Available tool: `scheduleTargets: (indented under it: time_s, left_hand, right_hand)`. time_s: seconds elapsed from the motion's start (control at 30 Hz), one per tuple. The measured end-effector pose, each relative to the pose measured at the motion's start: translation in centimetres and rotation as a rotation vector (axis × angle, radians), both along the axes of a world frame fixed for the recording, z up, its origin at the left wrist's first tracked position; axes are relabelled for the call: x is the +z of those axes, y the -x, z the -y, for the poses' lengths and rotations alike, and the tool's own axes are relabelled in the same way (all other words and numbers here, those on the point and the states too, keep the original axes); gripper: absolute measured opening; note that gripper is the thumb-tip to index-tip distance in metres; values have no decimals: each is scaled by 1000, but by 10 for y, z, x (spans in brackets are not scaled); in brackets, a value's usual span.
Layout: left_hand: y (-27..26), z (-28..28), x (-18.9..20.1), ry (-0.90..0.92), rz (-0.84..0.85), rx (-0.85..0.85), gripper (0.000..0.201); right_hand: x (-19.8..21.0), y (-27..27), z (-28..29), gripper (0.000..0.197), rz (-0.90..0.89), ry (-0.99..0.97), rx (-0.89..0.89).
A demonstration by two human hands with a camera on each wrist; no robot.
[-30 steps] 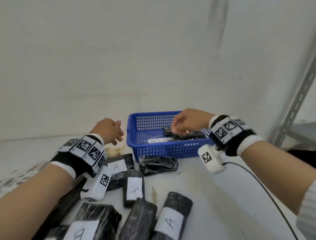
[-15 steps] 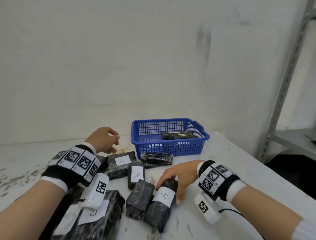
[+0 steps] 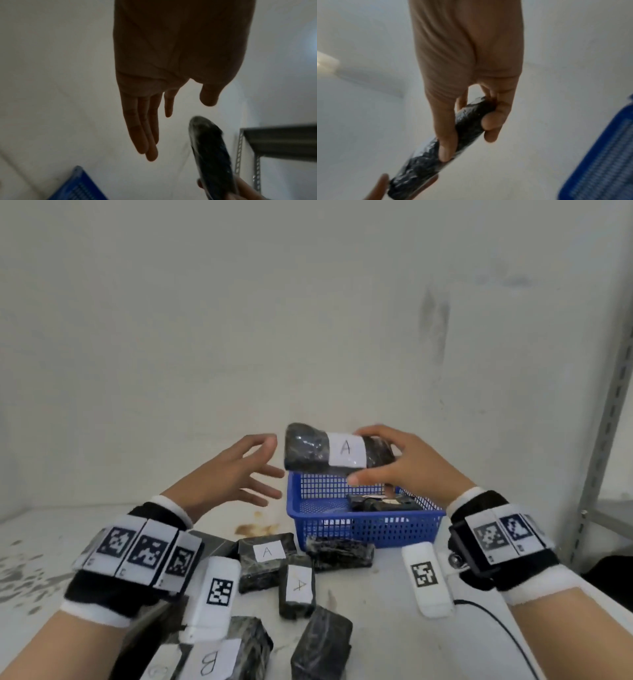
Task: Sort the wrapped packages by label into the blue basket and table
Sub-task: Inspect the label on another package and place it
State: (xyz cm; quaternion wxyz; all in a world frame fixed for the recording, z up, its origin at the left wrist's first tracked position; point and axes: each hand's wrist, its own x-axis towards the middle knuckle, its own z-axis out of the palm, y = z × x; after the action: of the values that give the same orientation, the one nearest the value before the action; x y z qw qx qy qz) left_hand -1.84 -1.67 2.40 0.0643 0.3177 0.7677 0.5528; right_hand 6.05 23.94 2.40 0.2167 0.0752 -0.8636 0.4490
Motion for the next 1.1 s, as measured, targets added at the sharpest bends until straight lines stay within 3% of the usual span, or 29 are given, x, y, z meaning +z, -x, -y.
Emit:
scheduleTargets:
  time_s: [0.17, 0.3, 0.53, 0.67, 1.0, 1.1]
  left_hand:
    - [1, -17, 2, -321, -91, 70, 36]
    - [19, -10, -1, -434, -35, 98, 52]
    - [35, -8, -10, -563, -111, 152, 40]
    - [31, -7, -12, -501, -188, 163, 55]
    - [26, -10, -12, -416, -312, 226, 61]
    - [23, -10, -12, -394, -326, 232, 77]
  right_hand:
    - [4, 23, 26, 63, -154, 108, 43]
    - [-1, 36, 30, 56, -187, 272, 52]
    - [-2, 52, 34, 51, -241, 367, 127]
    - [-5, 55, 34, 50, -270, 337, 112]
    - [-2, 45, 37, 56, -280, 259, 81]
    - [-1, 44, 43, 56, -275, 255, 72]
